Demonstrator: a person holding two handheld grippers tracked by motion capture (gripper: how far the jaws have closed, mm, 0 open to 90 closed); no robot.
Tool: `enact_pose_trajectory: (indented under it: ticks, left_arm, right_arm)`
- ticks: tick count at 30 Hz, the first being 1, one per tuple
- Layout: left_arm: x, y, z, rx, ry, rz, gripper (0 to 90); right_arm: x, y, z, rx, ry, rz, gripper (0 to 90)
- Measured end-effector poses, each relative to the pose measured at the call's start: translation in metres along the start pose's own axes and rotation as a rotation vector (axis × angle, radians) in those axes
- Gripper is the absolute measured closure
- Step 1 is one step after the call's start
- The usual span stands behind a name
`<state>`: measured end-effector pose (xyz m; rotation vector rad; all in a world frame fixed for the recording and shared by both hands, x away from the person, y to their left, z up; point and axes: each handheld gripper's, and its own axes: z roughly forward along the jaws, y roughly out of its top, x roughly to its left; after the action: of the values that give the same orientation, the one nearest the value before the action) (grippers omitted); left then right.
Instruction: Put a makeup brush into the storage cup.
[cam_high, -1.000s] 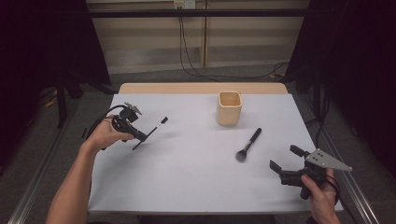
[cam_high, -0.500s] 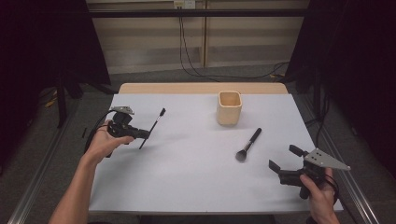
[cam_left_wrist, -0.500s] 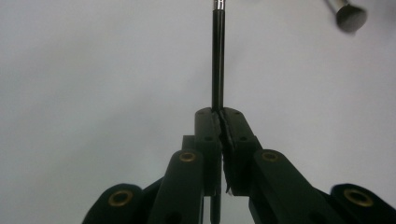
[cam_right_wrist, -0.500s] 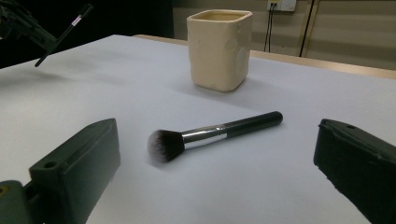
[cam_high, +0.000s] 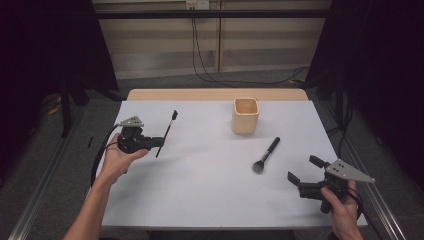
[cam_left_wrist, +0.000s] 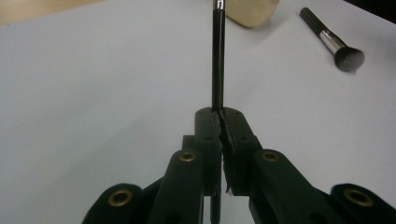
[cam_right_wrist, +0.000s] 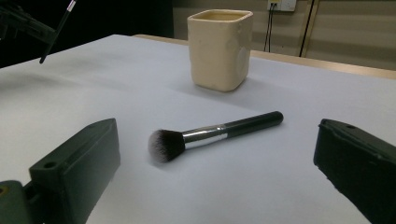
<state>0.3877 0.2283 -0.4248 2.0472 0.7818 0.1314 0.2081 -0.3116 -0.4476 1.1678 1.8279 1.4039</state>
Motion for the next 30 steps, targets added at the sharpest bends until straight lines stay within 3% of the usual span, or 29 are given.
enact_pose_trajectory:
  ticks: [2,12,19,30]
  left_arm:
    - [-0.005,0.0,0.001,-0.032,0.013,0.013,85.8]
    - [-0.019,-0.002,0.003,-0.174,0.038,-0.003,85.8]
    - [-0.031,-0.006,0.002,-0.223,0.007,0.009,85.7]
    - [-0.054,-0.008,-0.001,-0.253,0.005,0.036,85.8]
  right_arm:
    - [0.0,0.0,0.0,-0.001,-0.002,-0.003,0.0]
    - [0.0,0.0,-0.001,0.001,0.0,-0.007,0.0]
    - [0.002,0.0,0.0,-0.003,0.016,-0.01,0.0]
    - [0.007,0.002,0.005,0.0,0.051,-0.031,0.0]
